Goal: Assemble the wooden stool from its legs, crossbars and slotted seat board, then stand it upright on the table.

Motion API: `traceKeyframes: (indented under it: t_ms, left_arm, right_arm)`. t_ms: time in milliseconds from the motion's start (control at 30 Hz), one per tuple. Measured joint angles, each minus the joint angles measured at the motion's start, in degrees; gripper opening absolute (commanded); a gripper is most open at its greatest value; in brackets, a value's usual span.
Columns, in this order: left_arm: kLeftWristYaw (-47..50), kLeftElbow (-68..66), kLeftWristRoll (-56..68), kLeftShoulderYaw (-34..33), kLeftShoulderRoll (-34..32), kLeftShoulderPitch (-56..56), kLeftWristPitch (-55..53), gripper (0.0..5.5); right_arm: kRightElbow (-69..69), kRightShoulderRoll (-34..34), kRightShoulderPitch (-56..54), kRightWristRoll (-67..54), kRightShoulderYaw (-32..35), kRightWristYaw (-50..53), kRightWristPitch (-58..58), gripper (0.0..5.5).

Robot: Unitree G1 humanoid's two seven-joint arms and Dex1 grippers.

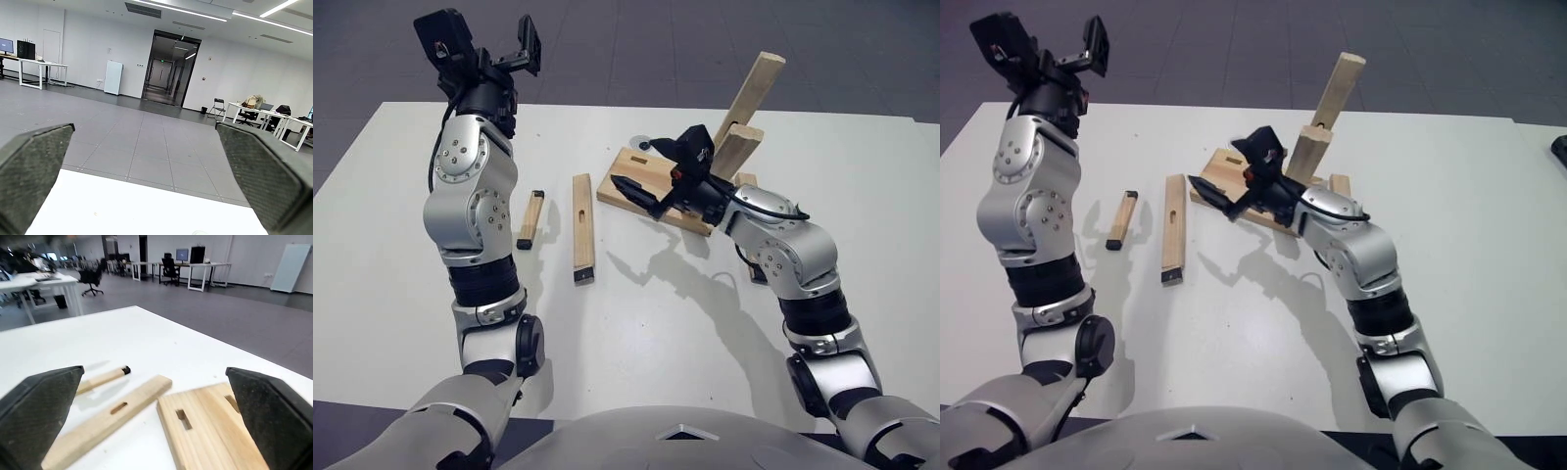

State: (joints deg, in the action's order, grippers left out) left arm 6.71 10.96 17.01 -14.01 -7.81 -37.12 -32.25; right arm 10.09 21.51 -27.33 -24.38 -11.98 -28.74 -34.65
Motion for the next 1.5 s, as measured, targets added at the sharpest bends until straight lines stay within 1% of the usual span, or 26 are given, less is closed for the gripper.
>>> traceKeyframes:
  t_ms: [67, 133, 200, 233, 333, 500, 567, 633, 733, 967, 1133, 1300, 1400, 1500]
  left_arm:
    - [-0.3, -0.1, 0.0, 0.0, -0.1, 0.0, 0.0, 5.37]
    - [-0.4, -0.1, 0.0, -0.2, -0.3, 0.0, 0.0, 5.37]
    - [-0.4, -0.1, 0.0, -0.3, -0.4, 0.0, 0.1, 5.37]
    - [-0.4, -0.1, 0.0, -0.2, -0.3, 0.0, 0.1, 5.37]
    - [-0.3, -0.1, 0.0, -0.1, -0.1, 0.0, 0.1, 5.37]
    - [0.6, -0.2, 0.1, -1.2, 0.3, 0.0, -0.3, 5.37]
    - [1.0, -0.5, 0.1, -1.3, 0.3, 0.0, -0.5, 5.37]
    - [1.1, -0.8, 0.1, -1.2, 0.4, 0.0, -0.6, 5.37]
    - [1.3, -1.0, 0.1, -1.1, 0.5, 0.0, -0.8, 5.37]
    - [1.6, -0.9, 0.1, 0.0, 1.2, 0.0, -1.4, 5.37]
    - [2.1, -0.3, 0.0, 0.0, 2.1, 0.3, -1.7, 5.37]
    - [2.7, 0.0, 0.0, -0.5, 2.1, 0.4, -1.7, 5.37]
    - [2.8, 0.0, 0.0, -0.9, 2.1, 0.4, -1.7, 5.37]
    - [2.8, 0.0, 0.0, -1.3, 2.1, 0.4, -1.8, 5.37]
  right_arm:
    - [-0.3, 5.6, -0.1, 1.6, 1.5, -4.3, 1.8, 5.4]
    - [-3.1, 11.1, -2.6, 3.7, 4.0, -8.0, 4.2, 5.4]
    - [-5.5, 11.8, -5.7, 4.4, 5.5, -9.3, 5.6, 5.4]
    - [-5.9, 11.3, -6.8, 4.3, 5.7, -9.4, 5.8, 5.4]
    - [-5.5, 5.7, -7.6, 2.8, 5.2, -6.9, 2.3, 5.4]
    - [-6.8, -8.9, -5.3, 1.9, 3.0, 6.8, -14.2, 5.4]
    - [-8.5, -12.2, -5.9, 2.5, 1.1, 8.9, -18.7, 5.4]
    - [-10.3, -14.1, -6.4, 2.4, 0.0, 9.3, -22.8, 5.4]
    - [-11.5, -14.4, -6.5, 2.4, -0.6, 9.1, -26.9, 5.4]
    - [-9.2, -12.0, -5.6, 2.3, -1.1, 7.8, -34.4, 5.4]
    - [-10.7, -11.9, -6.5, 2.9, -1.6, 7.3, -34.4, 5.4]
    - [-18.7, -13.8, -10.7, 4.6, -2.3, 6.5, -31.8, 5.4]
    - [-22.5, -13.7, -13.8, 5.3, -5.2, 3.2, -31.0, 5.4]
    - [-19.3, -10.2, -14.0, 4.8, -11.3, -4.2, -30.8, 5.4]
